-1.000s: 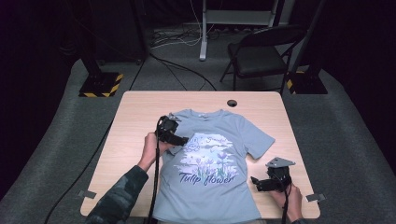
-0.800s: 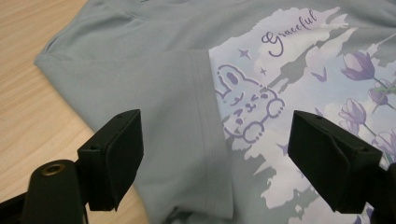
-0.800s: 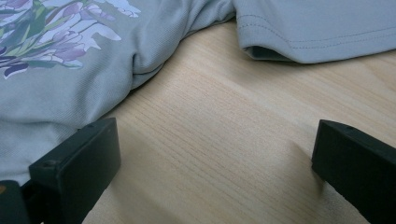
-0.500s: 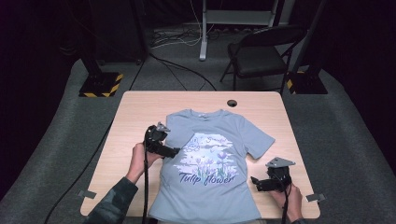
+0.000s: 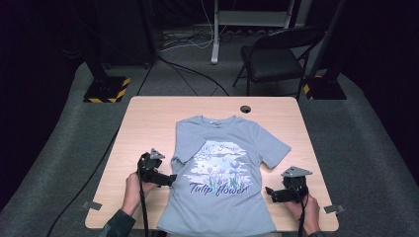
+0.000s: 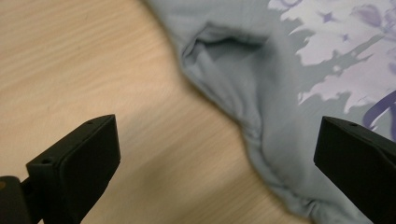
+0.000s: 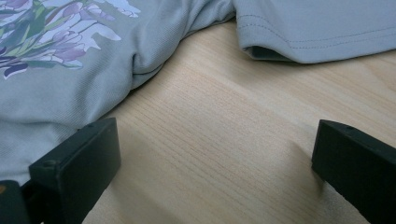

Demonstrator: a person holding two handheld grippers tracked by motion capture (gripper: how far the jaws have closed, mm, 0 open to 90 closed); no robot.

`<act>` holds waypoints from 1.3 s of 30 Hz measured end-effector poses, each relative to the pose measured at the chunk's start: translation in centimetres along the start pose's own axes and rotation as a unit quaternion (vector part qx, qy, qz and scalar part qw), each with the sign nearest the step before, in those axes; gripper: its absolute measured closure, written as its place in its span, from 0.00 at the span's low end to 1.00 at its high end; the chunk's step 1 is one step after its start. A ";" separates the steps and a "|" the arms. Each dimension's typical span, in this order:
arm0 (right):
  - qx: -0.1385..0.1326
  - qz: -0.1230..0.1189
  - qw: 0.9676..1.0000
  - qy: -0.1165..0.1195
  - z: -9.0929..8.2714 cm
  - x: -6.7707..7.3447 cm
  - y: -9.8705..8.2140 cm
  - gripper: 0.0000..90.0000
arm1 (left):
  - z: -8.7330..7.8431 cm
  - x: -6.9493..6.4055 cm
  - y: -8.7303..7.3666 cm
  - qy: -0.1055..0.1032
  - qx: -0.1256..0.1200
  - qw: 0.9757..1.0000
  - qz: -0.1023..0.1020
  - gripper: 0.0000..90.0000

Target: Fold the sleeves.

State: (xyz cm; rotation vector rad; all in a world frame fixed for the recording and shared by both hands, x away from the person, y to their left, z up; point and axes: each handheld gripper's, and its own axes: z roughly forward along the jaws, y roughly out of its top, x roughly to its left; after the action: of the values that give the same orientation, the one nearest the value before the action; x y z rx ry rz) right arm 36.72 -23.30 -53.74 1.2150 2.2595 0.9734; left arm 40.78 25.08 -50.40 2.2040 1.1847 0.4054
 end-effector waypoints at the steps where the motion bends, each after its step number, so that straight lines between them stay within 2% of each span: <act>1: 0.000 0.000 1.000 0.000 0.0 0.0 0.0 0.00 | 0.0 0.1 -0.3 0.001 -0.001 1.000 -0.003 0.00; 5: 0.000 0.000 1.000 0.000 0.0 0.0 0.0 0.00 | -0.1 0.6 -1.9 0.007 0.005 1.000 -0.021 0.00; 6: 0.000 0.000 1.000 0.000 0.0 0.0 0.0 0.00 | -0.2 0.8 -2.6 0.008 0.003 0.999 -0.032 0.00; 11: 0.000 0.000 1.000 0.000 0.0 0.0 0.0 0.00 | -0.3 1.1 -3.8 0.018 -0.002 0.999 -0.042 0.00; 17: 0.000 0.000 1.000 0.000 0.0 0.0 0.0 0.00 | -0.6 1.1 -4.7 0.040 -0.006 0.999 -0.030 0.00; 21: 0.000 0.003 1.000 -0.002 0.0 0.0 0.0 0.00 | -0.6 1.0 -5.4 0.048 -0.034 0.998 -0.038 0.00; 24: 0.000 0.008 1.000 -0.009 -0.1 -0.1 -0.1 0.00 | -0.4 0.8 -5.9 0.055 -0.062 0.996 -0.043 0.00; 25: 0.000 0.009 1.000 -0.010 -0.1 -0.1 -0.1 0.00 | -0.4 0.7 -5.9 0.057 -0.064 0.995 -0.044 0.00; 37: 0.015 0.017 1.000 -0.012 -0.4 -0.2 -0.1 0.00 | -0.2 0.8 -5.7 0.053 -0.065 0.996 -0.039 0.00; 39: 0.014 0.020 1.000 -0.007 -0.6 -0.2 0.0 0.03 | -0.2 0.8 -5.7 0.053 -0.065 0.996 -0.039 0.00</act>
State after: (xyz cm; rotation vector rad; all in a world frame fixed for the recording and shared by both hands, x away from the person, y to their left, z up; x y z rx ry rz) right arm 36.48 -23.65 -53.35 1.2786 2.2533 0.9480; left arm 37.36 28.22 -53.85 2.0411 1.2585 0.5557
